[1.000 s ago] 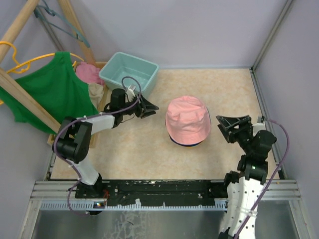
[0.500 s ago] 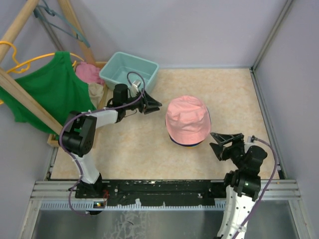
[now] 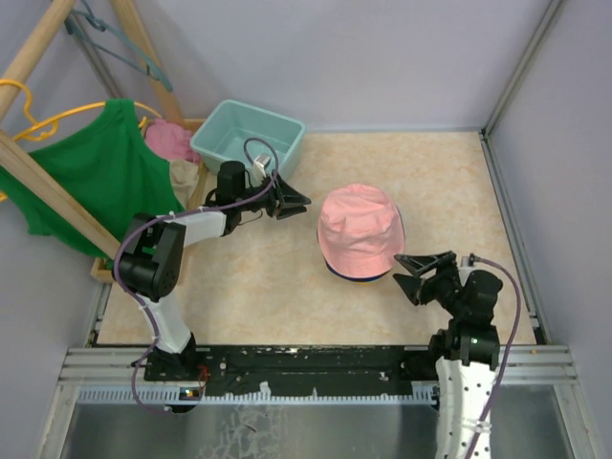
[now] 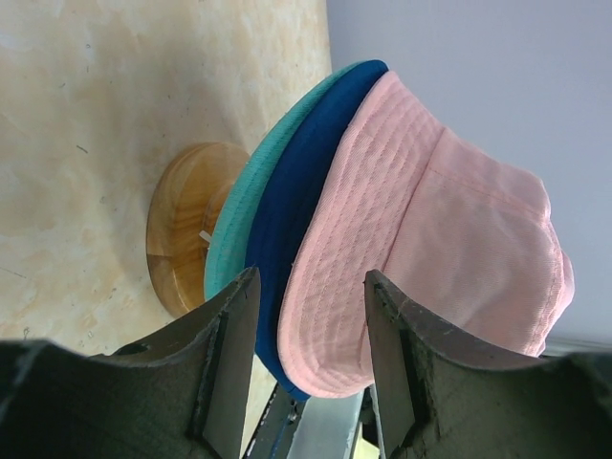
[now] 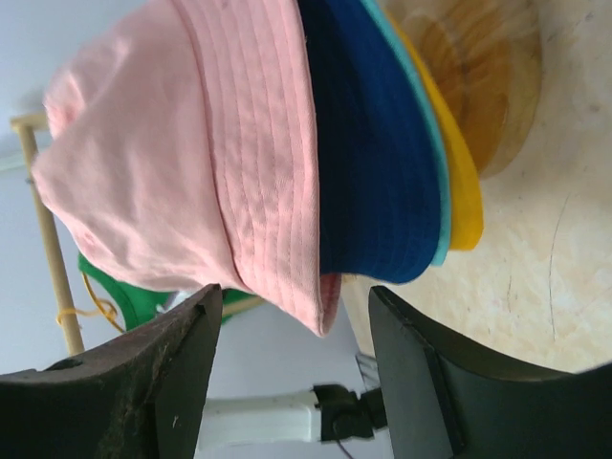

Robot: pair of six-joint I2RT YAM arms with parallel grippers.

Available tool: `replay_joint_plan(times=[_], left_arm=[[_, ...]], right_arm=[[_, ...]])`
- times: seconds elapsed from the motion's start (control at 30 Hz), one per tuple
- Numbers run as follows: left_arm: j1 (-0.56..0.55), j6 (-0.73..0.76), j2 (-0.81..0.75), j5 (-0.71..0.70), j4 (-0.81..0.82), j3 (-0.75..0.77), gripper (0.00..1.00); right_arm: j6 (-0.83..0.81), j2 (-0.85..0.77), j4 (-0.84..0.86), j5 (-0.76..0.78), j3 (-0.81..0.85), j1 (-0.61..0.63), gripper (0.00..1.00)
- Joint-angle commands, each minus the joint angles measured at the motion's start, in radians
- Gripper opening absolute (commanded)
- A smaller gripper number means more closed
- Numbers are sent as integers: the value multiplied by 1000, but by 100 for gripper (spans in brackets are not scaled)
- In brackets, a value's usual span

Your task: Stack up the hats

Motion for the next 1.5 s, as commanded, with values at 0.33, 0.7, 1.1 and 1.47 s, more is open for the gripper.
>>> replay_joint_plan(times=[0.33,0.7,1.1,1.47], left_arm=[[-7,-39,17,18,92,13,54],[-14,-49,29,54,112,9,54],[-15,-54,27,62,118,-5,54],[-14,137,-184,-60,-118,17,53]], right_arm=[[55,165,245,360,25,379,43],[8,293,302,371,-5,379,0],[-86,364,251,369,8,379,4],[-402,460,-91,488,229,378,53]])
